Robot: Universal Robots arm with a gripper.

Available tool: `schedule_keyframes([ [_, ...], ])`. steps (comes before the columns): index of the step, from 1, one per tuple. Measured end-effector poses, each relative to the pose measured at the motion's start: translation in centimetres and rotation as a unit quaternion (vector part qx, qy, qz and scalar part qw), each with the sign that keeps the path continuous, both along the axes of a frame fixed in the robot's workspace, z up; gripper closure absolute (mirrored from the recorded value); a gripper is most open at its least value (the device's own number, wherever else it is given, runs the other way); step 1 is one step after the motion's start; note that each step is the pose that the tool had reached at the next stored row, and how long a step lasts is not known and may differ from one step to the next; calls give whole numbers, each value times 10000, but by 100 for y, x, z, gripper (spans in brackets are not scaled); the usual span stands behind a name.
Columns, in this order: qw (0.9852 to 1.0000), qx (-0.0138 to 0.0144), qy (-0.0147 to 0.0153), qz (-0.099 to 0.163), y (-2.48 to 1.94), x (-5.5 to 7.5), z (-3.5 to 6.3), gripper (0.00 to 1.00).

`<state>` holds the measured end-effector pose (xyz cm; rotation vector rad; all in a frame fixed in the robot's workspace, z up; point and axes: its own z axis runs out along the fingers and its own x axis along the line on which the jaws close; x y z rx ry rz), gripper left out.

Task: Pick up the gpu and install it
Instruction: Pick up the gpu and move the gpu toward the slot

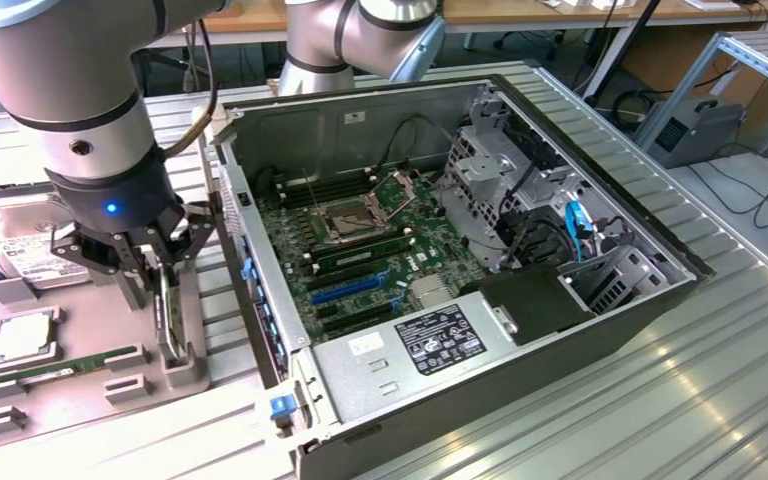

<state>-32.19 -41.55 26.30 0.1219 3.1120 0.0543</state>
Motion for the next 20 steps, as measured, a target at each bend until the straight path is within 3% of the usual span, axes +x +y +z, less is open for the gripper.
schedule_keyframes([
  [20, 10000, -14, 0, 0, 0, 0, 84, 73],
])
